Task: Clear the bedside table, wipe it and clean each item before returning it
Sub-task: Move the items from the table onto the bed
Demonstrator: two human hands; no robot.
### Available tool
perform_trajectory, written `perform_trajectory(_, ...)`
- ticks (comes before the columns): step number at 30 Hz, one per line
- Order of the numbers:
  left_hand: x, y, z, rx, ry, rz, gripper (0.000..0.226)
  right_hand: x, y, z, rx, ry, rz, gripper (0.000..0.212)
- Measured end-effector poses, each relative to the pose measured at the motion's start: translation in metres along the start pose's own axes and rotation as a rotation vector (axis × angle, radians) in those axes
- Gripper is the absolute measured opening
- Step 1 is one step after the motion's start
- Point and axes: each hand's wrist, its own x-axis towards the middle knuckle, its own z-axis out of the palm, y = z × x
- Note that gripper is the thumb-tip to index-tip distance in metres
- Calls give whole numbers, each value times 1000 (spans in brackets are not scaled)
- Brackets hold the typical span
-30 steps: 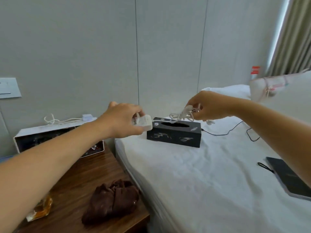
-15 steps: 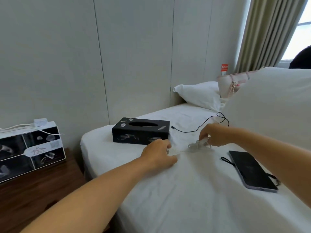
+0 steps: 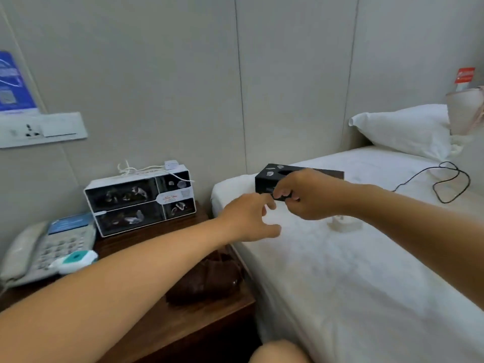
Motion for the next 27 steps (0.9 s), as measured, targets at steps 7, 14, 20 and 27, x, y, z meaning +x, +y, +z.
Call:
perform_trajectory(7, -121, -129, -73, 346, -13, -286, 50, 66, -117, 60, 76, -126, -200, 37)
perform_trajectory(14, -253, -233, -133, 458, 19, -544, 52, 122, -228, 113, 143, -218, -376, 44)
perform_trajectory(20, -305, -284, -144, 412, -2, -603, 71, 163, -292, 143, 112, -275, -366, 56)
perform_trajectory(27, -244, -283, -135, 348, -53, -404, 78, 179, -296, 163, 233, -303, -284, 34)
